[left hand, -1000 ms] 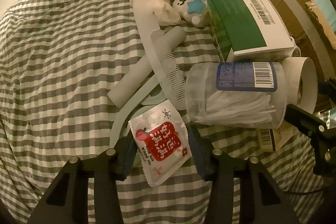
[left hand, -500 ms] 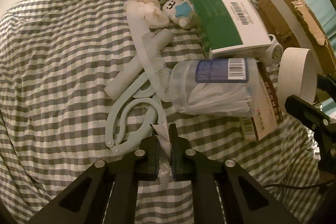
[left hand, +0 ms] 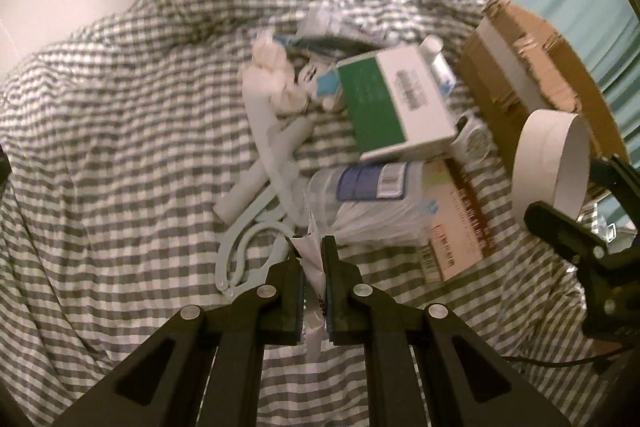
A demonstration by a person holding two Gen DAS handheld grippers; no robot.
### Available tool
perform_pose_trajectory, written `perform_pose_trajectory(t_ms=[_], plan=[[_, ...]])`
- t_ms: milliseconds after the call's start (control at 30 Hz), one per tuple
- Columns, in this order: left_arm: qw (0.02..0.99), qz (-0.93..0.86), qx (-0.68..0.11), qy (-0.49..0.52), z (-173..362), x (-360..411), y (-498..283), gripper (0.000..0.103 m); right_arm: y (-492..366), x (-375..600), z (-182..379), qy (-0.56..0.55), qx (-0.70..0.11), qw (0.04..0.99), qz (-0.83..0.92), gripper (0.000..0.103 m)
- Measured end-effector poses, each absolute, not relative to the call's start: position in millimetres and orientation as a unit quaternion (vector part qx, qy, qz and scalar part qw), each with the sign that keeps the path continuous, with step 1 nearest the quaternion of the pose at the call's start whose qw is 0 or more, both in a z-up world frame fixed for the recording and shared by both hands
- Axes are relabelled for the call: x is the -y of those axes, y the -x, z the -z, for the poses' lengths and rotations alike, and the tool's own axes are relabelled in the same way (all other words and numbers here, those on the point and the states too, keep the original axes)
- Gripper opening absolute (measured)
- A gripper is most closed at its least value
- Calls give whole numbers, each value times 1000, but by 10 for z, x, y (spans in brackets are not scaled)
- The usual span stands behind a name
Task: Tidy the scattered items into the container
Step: 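Carry the sachet and tape roll into the cardboard box and release both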
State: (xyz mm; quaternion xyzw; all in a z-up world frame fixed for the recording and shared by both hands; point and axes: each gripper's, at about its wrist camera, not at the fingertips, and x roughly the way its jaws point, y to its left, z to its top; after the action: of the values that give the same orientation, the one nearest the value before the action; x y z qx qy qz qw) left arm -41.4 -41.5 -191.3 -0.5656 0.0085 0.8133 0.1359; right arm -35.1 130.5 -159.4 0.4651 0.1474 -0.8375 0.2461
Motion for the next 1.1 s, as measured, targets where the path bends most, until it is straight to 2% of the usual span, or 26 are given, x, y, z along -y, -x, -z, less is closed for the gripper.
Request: perform_pose_trajectory(t_ms=[1100], plan=[[186, -928, -38, 320, 79, -357, 3, 8, -174, -2112, 121, -275, -75, 207, 936, 85]])
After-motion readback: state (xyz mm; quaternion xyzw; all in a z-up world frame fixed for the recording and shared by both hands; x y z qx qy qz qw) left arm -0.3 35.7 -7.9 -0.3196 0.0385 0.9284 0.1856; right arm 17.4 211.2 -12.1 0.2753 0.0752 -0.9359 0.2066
